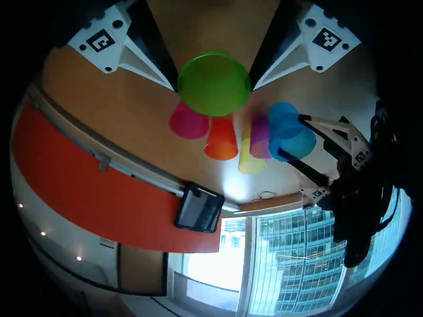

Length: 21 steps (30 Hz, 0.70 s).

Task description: Pour water

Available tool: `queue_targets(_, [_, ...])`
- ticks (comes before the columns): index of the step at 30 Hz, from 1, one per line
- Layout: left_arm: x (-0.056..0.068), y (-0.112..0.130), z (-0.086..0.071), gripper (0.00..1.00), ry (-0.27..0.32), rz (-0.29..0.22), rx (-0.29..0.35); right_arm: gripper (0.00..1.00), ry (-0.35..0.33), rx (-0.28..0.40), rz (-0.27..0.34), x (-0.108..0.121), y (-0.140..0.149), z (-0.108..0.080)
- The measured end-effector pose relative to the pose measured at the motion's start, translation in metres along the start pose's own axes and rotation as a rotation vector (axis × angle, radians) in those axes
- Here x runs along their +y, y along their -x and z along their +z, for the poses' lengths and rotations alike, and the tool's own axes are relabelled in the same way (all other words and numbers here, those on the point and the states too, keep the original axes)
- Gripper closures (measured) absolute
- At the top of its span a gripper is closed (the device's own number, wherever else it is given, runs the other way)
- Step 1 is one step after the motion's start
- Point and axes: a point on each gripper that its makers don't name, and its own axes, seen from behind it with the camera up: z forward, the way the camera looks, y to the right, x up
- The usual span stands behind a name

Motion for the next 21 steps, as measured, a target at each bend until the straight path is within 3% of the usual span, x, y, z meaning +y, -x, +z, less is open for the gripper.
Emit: queue_targets(21, [-0.037,-0.058,-0.052,0.13,-0.082,-0.016,0.152,0.05,0.049,0.204,0.017,-0.003,-0.074,-0.035])
